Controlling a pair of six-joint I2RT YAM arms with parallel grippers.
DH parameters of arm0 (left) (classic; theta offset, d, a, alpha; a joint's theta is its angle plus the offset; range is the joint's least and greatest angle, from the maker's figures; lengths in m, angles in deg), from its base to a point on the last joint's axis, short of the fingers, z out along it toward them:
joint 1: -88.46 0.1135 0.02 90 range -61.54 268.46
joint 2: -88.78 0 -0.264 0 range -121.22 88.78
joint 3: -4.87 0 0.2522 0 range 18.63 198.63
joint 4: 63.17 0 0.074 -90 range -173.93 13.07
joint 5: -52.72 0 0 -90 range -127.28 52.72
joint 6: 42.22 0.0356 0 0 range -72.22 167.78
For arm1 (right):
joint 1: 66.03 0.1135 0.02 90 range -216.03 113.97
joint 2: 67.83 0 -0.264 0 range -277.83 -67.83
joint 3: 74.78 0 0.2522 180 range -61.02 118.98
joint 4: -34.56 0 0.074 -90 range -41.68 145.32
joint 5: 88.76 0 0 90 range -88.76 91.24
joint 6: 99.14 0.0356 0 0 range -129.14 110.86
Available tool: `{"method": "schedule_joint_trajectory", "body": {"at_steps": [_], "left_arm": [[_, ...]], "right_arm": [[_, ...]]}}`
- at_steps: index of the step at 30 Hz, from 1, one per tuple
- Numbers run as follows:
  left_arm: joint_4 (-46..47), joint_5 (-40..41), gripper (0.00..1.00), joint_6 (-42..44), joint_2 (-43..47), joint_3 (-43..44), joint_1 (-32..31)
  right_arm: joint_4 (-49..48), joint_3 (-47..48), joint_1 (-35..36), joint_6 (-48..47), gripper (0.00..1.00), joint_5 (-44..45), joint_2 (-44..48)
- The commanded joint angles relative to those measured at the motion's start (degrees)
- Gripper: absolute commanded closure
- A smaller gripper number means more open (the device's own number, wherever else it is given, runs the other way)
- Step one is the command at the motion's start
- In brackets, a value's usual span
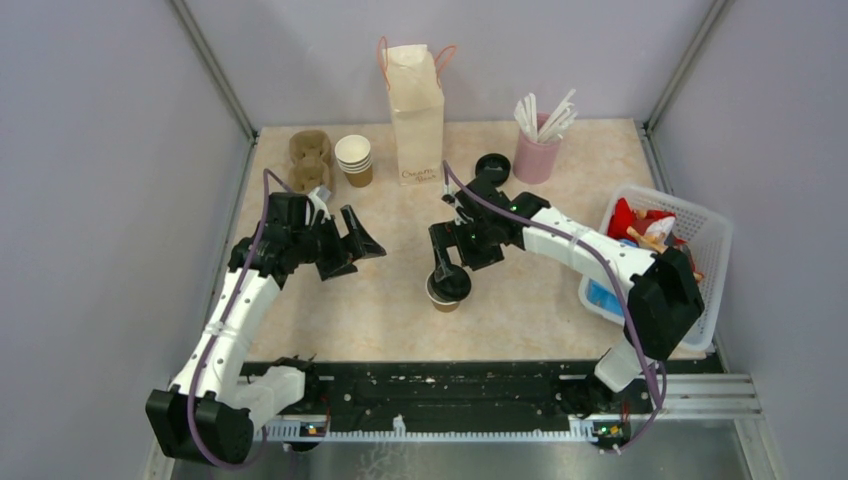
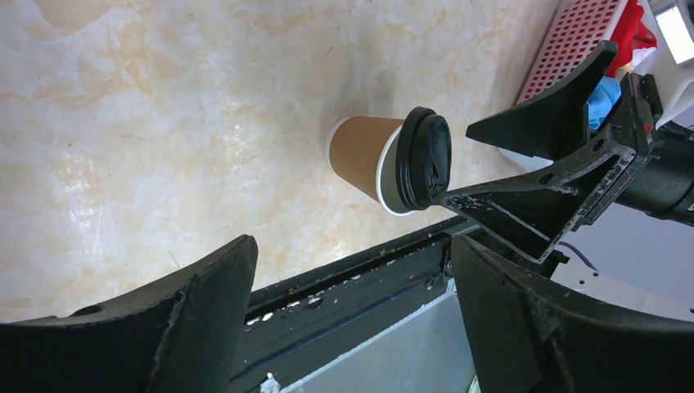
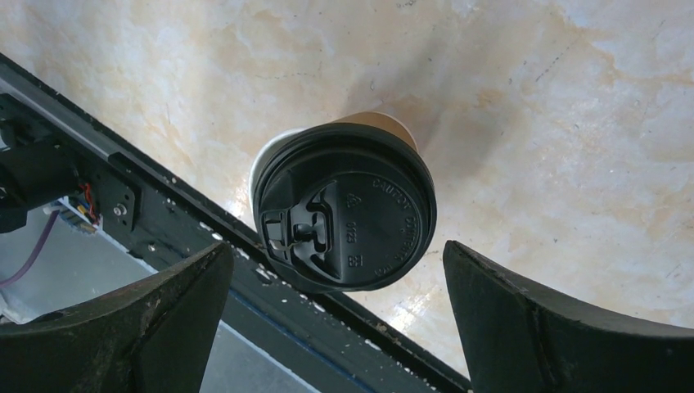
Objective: Pack the takeout coffee
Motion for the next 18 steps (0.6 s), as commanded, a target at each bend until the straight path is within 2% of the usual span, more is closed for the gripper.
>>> {"method": "schedule_joint_trajectory", "body": {"at_steps": [1,18], "left_arm": [[2.3,-1.0,0.06,0.8,-0.1,-0.1,0.1],[2.6,-1.1,0.05,1.1,-0.2,-0.3,0.1]], "right_arm": [[-2.6,-0.8,-0.1,-0.7,0.01,-1.6,-0.7],[-2.3,-0.5,0.7,-1.8,0.05,-1.3,-2.6]]}}
